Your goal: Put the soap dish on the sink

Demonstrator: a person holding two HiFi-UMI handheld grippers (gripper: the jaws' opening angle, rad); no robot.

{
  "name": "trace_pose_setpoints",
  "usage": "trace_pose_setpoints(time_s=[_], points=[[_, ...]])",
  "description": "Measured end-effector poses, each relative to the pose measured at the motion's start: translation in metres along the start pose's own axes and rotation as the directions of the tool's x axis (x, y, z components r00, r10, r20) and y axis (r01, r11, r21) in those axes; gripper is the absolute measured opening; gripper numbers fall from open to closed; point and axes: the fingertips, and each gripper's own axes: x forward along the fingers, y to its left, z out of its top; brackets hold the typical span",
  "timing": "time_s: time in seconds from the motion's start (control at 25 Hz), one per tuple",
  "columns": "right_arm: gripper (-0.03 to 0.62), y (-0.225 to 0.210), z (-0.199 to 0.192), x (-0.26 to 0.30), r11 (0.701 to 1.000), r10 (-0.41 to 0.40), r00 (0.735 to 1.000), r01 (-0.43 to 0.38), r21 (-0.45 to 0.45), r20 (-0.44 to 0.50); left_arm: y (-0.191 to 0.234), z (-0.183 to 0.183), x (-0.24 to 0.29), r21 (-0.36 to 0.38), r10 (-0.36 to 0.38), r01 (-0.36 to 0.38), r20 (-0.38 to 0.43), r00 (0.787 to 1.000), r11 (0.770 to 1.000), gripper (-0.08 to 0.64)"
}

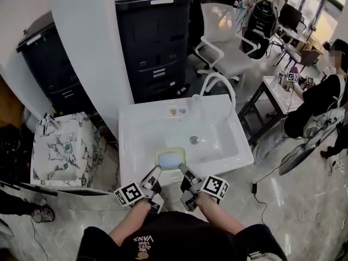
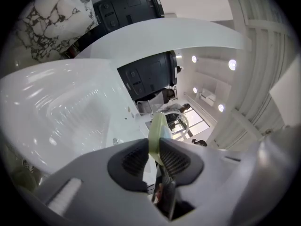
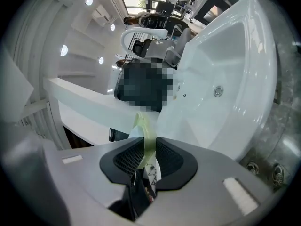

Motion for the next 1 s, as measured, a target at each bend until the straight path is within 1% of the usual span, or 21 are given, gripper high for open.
trace_pose_setpoints(time_s=[0.12, 0.6, 0.84, 1.0], points=[[0.077, 0.002, 0.005, 0.018, 1.000, -0.003, 1.000, 0.003, 0.006, 0.008, 0.005, 0.016, 0.008, -0.004, 0.009, -0.009, -0.008, 1.000, 1.000, 0.121], [0.077, -0.004, 0.013, 0.073, 0.999, -0.031, 0.998, 0.030, 0.021, 0.056, 0.032, 0.065, 0.034, 0.004, 0.000, 0.000, -0.072, 0.997, 1.000, 0.121], [0.077, -0.009, 0.015, 0.088, 0.998, -0.053, 0.996, 0.051, 0.024, 0.066, 0.044, 0.076, 0.043, -0.004, 0.006, -0.007, -0.096, 0.995, 1.000, 0.121], [0.077, -0.016, 0.022, 0.098, 0.998, -0.068, 0.996, 0.067, 0.022, 0.051, 0.052, 0.078, 0.052, -0.017, 0.021, -0.023, -0.096, 0.995, 1.000, 0.121]])
